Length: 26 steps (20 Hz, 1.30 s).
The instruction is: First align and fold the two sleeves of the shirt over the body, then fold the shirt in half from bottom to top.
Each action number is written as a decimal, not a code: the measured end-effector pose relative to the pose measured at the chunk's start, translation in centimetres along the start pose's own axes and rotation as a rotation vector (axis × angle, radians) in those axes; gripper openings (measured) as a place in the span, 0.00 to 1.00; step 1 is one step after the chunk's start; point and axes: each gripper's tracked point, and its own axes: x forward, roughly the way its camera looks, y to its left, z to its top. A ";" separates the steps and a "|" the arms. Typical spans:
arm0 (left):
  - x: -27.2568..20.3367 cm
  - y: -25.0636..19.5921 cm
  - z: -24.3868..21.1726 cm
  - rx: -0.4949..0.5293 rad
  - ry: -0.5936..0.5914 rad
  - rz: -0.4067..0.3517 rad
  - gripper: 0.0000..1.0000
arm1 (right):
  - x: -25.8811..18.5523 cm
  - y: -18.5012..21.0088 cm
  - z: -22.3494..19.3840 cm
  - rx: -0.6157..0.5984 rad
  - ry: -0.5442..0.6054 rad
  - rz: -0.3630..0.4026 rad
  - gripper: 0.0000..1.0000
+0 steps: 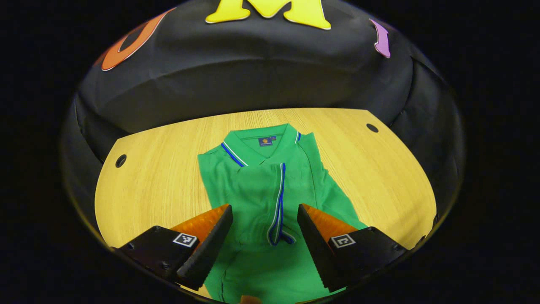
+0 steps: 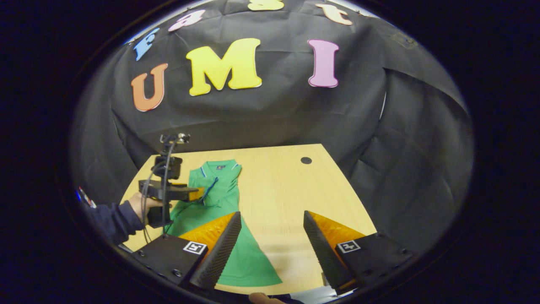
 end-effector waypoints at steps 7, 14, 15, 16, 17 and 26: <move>-7.7 3.4 -5.1 -0.041 0.010 0.039 0.99 | 2.9 1.8 -6.9 -0.027 0.185 0.115 0.94; -12.9 7.3 -18.9 -0.062 0.239 0.130 0.99 | 4.1 0.7 -16.4 -0.091 0.408 0.138 0.94; -13.5 7.4 -20.3 -0.079 0.263 0.133 1.00 | 4.2 0.6 -17.7 -0.078 0.452 0.135 0.94; -14.0 7.5 -21.5 -0.088 0.286 0.131 1.00 | 4.3 0.5 -19.1 -0.066 0.499 0.132 0.94; -14.6 7.7 -22.8 -0.093 0.309 0.139 0.99 | 4.2 0.4 -20.6 -0.057 0.547 0.124 0.96; -19.0 5.9 -27.8 -0.125 0.497 0.139 0.98 | 3.1 -0.8 -27.6 -0.042 0.784 0.053 0.97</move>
